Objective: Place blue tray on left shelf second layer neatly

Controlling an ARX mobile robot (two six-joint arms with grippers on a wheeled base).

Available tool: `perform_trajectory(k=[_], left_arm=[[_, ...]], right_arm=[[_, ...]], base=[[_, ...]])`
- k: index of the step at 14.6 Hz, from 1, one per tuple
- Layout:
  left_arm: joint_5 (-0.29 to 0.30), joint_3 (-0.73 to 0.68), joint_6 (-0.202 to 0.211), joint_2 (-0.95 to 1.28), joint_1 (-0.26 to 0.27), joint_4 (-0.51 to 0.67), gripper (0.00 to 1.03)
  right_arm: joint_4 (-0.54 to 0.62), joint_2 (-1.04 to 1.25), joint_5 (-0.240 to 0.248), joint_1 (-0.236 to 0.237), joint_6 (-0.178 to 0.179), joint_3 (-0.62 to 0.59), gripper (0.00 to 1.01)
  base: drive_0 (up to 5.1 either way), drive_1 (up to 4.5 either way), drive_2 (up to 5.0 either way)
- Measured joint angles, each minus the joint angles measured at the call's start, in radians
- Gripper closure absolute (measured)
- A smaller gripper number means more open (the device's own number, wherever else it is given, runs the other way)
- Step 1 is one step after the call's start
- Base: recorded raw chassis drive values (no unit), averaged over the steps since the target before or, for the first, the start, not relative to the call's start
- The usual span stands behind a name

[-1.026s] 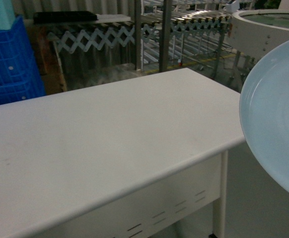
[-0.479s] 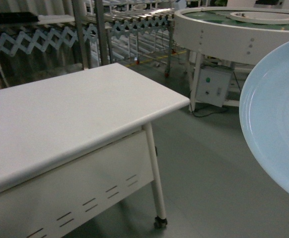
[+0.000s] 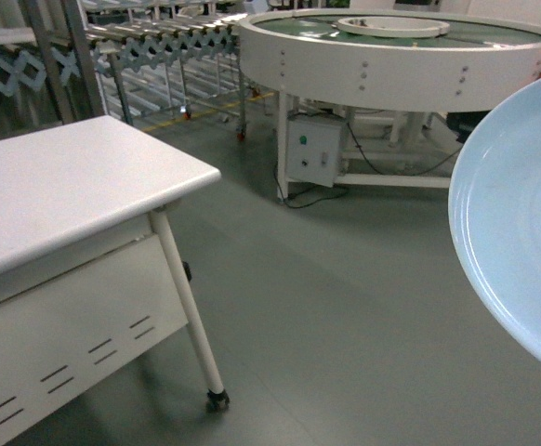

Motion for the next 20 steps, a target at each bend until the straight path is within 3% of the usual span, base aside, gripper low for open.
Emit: perform_trajectory(k=[20], left_arm=[[0.000, 0.000, 0.000, 0.000, 0.000, 0.000, 0.05]], right_arm=[[0.002, 0.000, 0.002, 0.000, 0.000, 0.000, 0.99]], base=[[3.1, -5.51, -2.1]])
